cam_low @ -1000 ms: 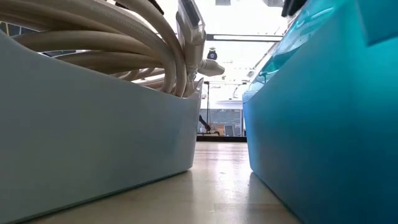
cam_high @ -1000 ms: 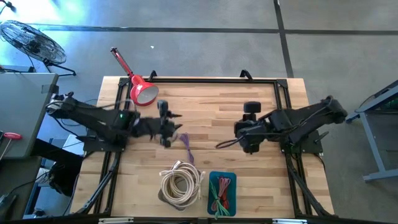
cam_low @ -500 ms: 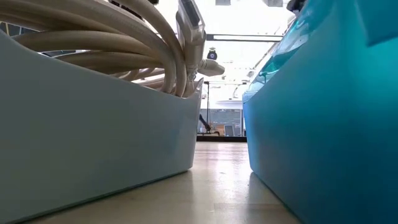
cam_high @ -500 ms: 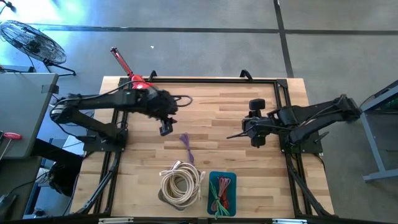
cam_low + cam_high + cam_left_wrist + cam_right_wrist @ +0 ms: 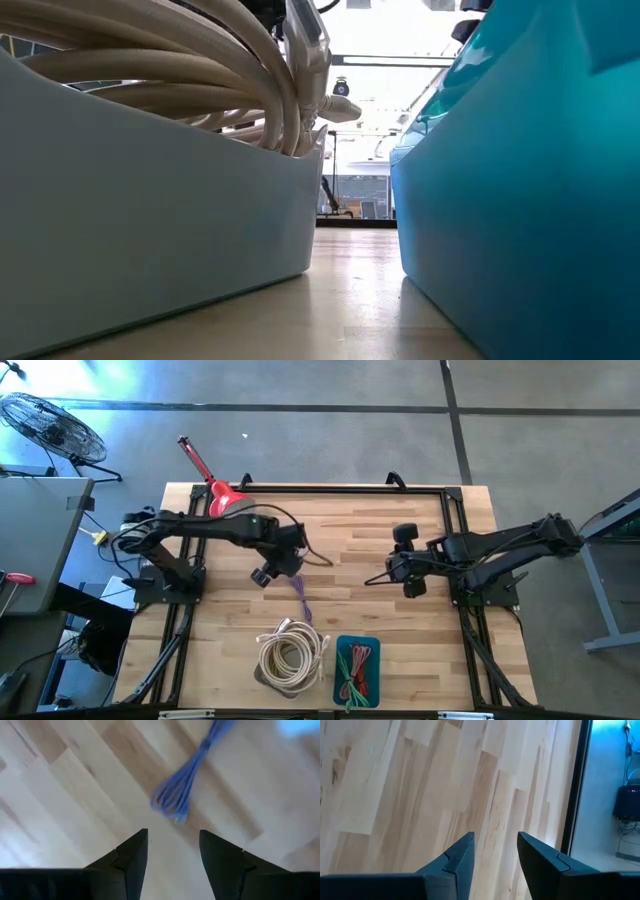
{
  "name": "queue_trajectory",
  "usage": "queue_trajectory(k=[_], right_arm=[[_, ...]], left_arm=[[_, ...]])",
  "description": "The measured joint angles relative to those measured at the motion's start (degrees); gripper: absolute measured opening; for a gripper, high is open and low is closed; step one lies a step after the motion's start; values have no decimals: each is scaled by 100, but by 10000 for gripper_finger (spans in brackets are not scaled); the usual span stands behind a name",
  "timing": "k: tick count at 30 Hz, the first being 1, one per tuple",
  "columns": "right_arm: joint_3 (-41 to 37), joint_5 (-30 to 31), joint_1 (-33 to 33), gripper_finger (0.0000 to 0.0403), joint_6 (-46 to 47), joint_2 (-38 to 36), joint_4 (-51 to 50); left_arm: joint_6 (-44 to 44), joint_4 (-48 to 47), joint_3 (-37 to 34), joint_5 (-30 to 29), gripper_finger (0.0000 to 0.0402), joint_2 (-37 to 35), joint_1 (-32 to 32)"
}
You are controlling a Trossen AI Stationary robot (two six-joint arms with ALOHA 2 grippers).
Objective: Pick & Place USB Port
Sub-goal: Put the violet USB cable into the blue bin
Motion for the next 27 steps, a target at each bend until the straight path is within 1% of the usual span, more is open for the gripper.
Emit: queue_trajectory(k=[4,6,8,12,15,19,22,27], right_arm=[[0,-160,-113,140,-143,0,105],[0,-231,-176,140,-223,0,141],[1,-234,-238,140,-295,0,162],[2,-245,-380,140,-386,0,243],[2,-459,-483,140,-436,0,302],[2,-834,-573,140,-441,2,386],[4,-975,-586,140,-442,2,421],[4,-995,-586,140,-418,2,419]], left_arm=[[411,280,-2,-961,172,90,-278],[541,421,-2,-1194,172,113,-436],[719,591,2,-1239,172,155,-604],[889,631,11,-1301,172,267,-902],[891,560,-2,-1460,172,498,-1042],[913,562,-2,-1498,172,848,-1082],[915,512,-9,-1514,172,1047,-1056],[1007,673,-2,-1510,172,1237,-1025]])
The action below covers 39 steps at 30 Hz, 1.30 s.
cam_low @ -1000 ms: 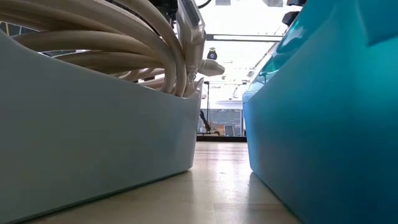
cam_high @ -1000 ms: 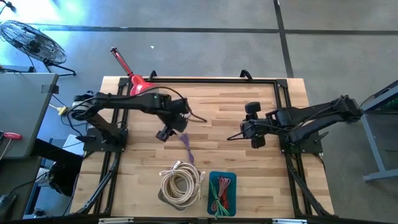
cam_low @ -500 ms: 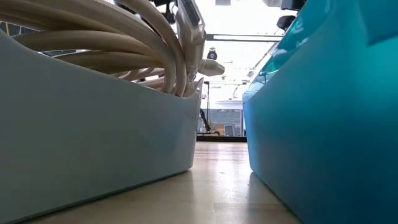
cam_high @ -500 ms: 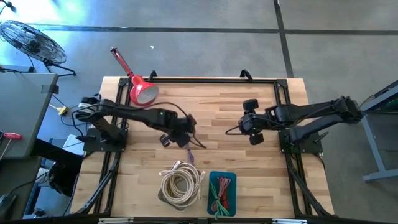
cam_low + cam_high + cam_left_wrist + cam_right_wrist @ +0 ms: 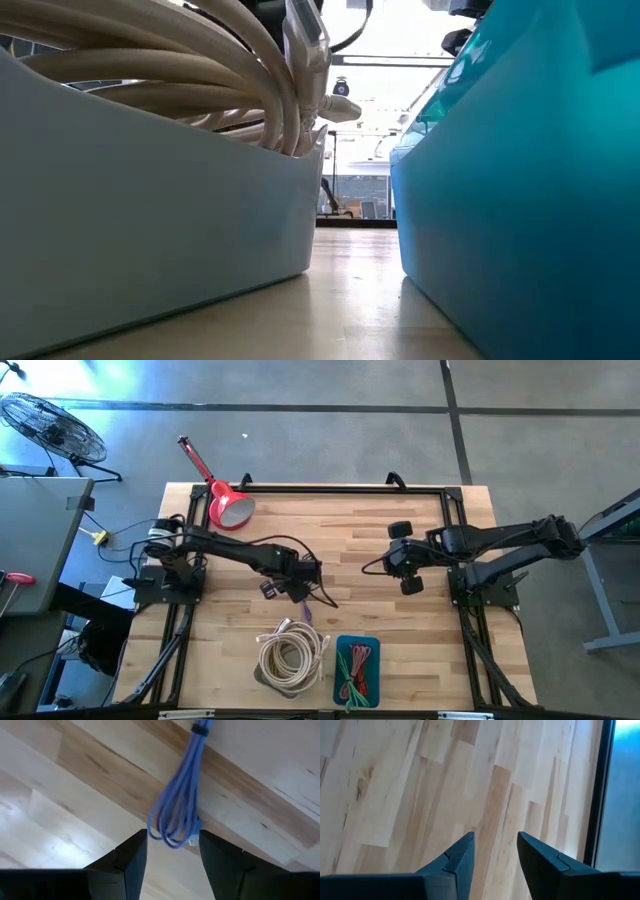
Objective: Pick & Place USB Port
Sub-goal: Put the violet USB cable into the blue bin
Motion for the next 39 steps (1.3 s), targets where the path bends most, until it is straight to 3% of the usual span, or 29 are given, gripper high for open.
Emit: queue_trajectory(k=[7,20,23,28,35,39], right_arm=[[0,-42,4,140,22,0,-7],[17,-792,9,140,335,-79,-197],[17,-930,9,140,557,-140,-228],[17,-1098,63,140,1047,-231,-247],[17,-1138,447,140,1386,-306,161],[17,-1133,779,140,1326,-315,739]], left_arm=[[202,19,-2,31,172,233,0],[224,369,101,755,170,974,54],[185,379,101,796,143,1117,144],[152,350,95,839,26,1167,273],[-488,-47,551,715,17,1148,292],[-814,-171,1127,-234,16,1187,124]])
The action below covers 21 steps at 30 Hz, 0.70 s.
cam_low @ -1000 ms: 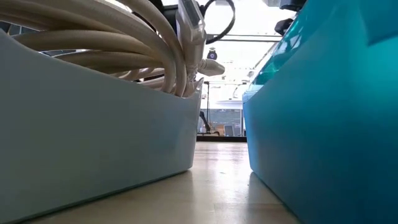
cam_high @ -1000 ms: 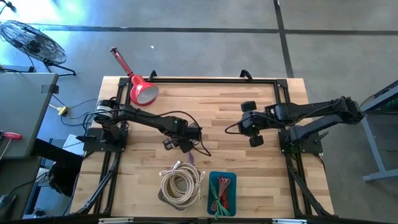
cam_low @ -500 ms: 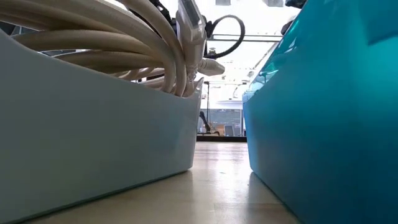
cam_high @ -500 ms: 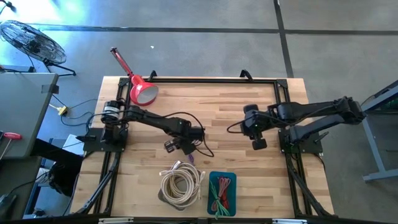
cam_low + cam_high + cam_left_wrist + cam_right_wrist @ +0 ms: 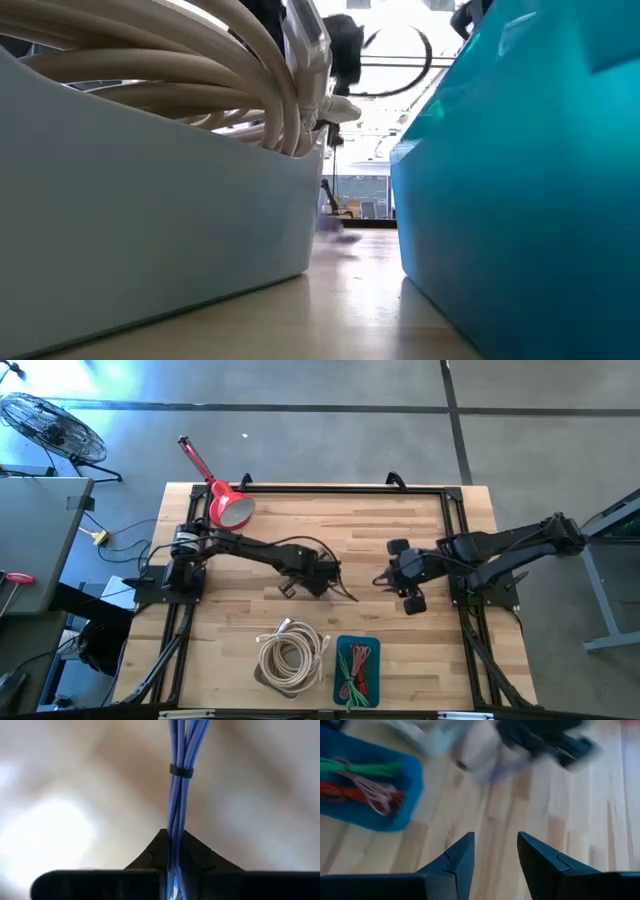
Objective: Pick & Place USB Port
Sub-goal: Put the violet USB cable into the blue bin
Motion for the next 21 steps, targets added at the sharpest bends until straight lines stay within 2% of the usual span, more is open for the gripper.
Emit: queue_trajectory(k=[5,8,11,15,18,21], right_arm=[[0,-7,426,140,-360,0,830],[-2,265,713,140,-426,0,1182],[-2,1153,1017,140,12,0,1264],[-7,2177,1459,140,640,-4,838],[-7,2664,1766,140,1008,-7,794],[-7,3123,1997,140,1099,-7,898]], left_arm=[[-94,-207,677,-1089,12,-28,-378],[-212,-151,964,-1969,12,-28,-604],[-409,-517,1323,-2936,10,-29,-799],[-904,-1771,1901,-4025,10,-43,-1082],[-1335,-2485,2355,-4542,10,-208,-1228],[-1548,-2661,2636,-4703,10,-565,-1355]])
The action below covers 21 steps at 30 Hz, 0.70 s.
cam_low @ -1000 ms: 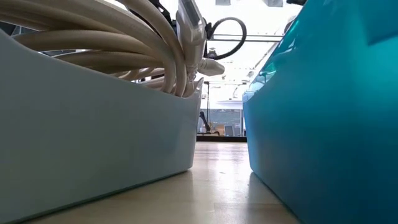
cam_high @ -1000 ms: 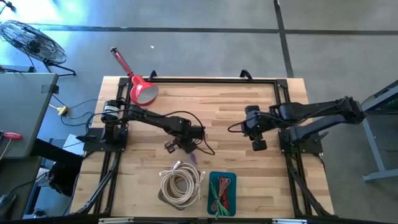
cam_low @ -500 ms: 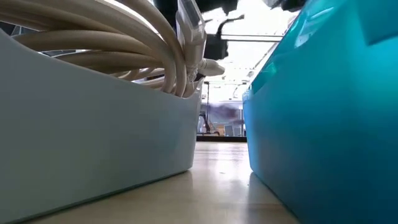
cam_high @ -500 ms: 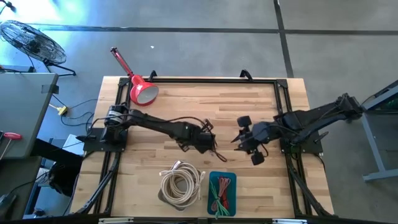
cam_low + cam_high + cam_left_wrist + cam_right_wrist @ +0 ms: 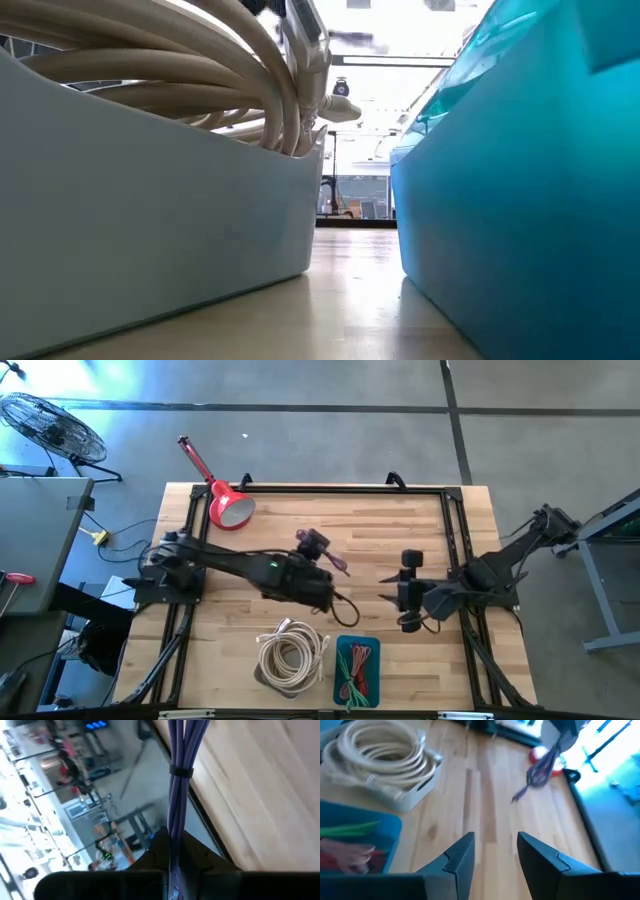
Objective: Pick & Place USB Port
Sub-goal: Put the violet USB cable into the blue bin
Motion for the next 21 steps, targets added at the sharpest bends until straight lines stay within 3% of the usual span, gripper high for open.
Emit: queue_trajectory(k=[5,11,15,21], right_arm=[[0,775,227,140,1,0,292],[0,1433,353,140,11,61,579],[-2,1510,436,140,-340,144,910],[-2,1650,621,140,-1421,292,1730]], left_arm=[[-125,583,-6,272,10,-760,-293],[-22,1936,-799,262,10,-1694,-782],[832,4166,-1972,461,10,-2356,-1018],[2159,8213,-4179,2085,10,-3302,-1012]])
